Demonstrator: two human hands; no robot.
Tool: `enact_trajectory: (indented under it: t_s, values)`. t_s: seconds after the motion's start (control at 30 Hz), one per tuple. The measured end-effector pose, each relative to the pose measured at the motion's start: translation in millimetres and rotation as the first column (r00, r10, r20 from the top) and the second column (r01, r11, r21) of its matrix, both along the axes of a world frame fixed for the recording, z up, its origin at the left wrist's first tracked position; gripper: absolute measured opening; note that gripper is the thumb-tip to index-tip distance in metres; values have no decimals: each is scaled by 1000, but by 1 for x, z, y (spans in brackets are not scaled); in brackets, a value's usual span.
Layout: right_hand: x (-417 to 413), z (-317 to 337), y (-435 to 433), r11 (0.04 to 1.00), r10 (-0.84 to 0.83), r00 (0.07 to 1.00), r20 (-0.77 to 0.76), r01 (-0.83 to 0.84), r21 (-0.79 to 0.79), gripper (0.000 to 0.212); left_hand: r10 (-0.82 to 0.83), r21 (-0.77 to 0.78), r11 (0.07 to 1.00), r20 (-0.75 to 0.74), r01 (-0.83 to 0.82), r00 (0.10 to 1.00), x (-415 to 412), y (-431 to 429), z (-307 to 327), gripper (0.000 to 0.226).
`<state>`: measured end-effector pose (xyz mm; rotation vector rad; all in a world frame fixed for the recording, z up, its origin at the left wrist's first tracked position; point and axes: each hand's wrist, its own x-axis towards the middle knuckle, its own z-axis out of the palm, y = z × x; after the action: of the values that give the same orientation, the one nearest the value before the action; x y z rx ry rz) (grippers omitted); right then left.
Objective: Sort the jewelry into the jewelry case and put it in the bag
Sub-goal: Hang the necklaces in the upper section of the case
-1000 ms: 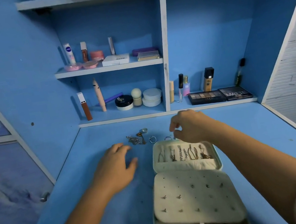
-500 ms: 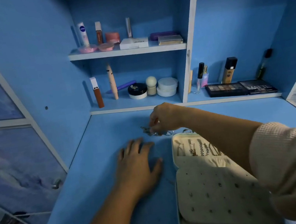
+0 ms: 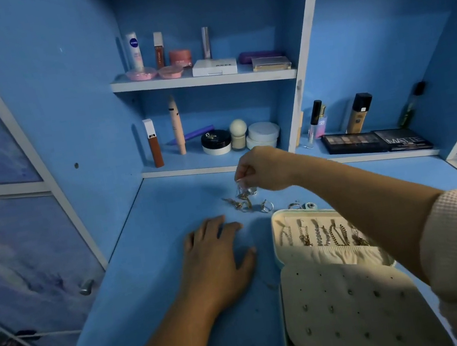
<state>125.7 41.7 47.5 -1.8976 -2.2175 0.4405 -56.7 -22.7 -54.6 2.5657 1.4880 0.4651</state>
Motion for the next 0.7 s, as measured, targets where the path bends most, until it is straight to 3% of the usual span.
enact_trajectory:
  t_s: [0.17, 0.33, 0.43, 0.53, 0.63, 0.7]
  values:
    - [9, 25, -11, 995, -89, 973, -215, 96, 22, 16, -2, -16, 1000, -2, 2, 1000, 0, 0, 1, 85]
    - [9, 52, -28, 983, -180, 820, -544, 165, -76, 12, -27, -18, 999, 29, 27, 999, 0, -2, 3, 81]
    - [8, 67, -37, 986, -154, 797, -583, 164, -36, 8, 14, -48, 999, 257, -1, 966, 5, -1, 10, 68]
    - [7, 82, -48, 990, -112, 812, -573, 141, 7, 5, 62, -72, 997, 540, -28, 840, 17, 1, 34, 52]
    - [8, 92, -62, 989, -65, 799, -598, 130, 65, 3, 46, -170, 982, 655, 88, 754, 33, 3, 68, 45]
    - [9, 97, -69, 986, -40, 781, -623, 133, 103, 4, 9, -197, 967, 656, 160, 755, 45, 5, 83, 27]
